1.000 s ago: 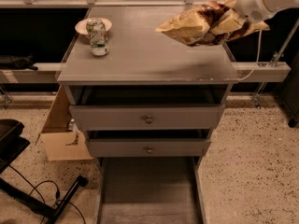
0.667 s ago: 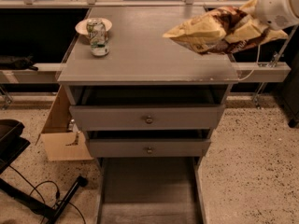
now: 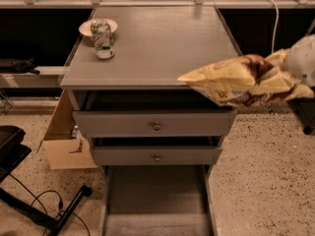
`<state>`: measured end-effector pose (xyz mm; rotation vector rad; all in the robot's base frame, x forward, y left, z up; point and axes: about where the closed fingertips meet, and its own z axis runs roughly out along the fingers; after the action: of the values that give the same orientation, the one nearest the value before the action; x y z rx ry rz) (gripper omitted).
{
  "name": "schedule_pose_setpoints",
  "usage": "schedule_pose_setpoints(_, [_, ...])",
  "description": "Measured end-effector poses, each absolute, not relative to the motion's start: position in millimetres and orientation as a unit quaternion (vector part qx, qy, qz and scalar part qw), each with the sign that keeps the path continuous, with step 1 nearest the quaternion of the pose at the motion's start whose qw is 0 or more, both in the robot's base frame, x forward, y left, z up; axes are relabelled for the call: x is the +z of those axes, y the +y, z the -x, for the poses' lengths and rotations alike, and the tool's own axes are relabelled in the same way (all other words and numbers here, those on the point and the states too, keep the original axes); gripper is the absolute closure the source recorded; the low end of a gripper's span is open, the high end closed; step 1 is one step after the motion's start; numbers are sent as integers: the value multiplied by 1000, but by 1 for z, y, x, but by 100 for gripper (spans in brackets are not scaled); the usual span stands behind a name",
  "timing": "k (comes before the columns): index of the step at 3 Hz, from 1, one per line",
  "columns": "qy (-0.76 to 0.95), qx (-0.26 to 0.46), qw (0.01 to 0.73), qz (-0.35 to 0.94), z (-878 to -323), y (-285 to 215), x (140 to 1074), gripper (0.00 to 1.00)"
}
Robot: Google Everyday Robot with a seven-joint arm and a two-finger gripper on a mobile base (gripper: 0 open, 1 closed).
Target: Place brown chip bag into bottom drawer
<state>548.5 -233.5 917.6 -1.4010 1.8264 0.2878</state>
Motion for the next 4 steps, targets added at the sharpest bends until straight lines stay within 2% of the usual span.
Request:
schedule_pose_setpoints(1, [741, 132, 414, 511, -532, -224, 868, 100])
schedule_pose_setpoints(2, [770, 113, 417, 469, -536, -209, 813, 100])
schedule_pose_setpoints(4, [767, 104, 430, 465, -544, -212, 820, 100])
